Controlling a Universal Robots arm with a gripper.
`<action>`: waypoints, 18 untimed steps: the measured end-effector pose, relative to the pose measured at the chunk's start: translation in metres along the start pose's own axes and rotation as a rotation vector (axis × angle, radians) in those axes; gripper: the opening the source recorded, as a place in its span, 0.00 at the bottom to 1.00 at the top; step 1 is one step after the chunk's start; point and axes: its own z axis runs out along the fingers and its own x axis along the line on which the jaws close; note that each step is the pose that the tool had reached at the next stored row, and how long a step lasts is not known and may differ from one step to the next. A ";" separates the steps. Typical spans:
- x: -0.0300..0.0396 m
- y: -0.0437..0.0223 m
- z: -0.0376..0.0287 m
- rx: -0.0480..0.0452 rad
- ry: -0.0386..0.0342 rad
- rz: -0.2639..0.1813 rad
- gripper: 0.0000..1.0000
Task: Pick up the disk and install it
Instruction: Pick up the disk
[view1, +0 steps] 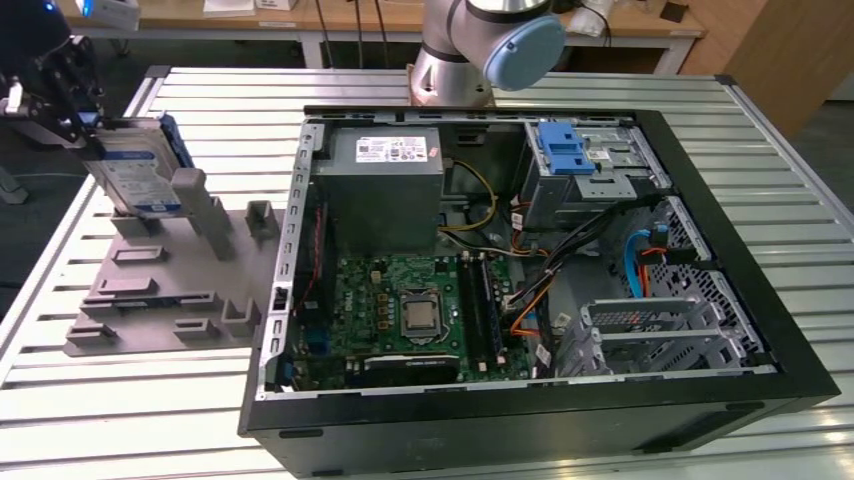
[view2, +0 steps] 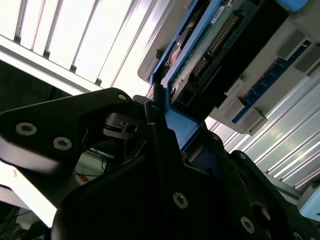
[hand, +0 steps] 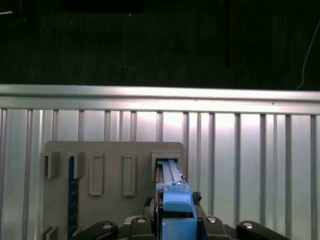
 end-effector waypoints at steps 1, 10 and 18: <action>0.0000 0.0000 -0.0001 0.0001 0.0000 0.000 0.36; -0.0038 0.0005 -0.0006 -0.0001 0.0001 0.000 0.36; -0.0058 0.0020 -0.0007 0.0001 0.0000 0.000 0.36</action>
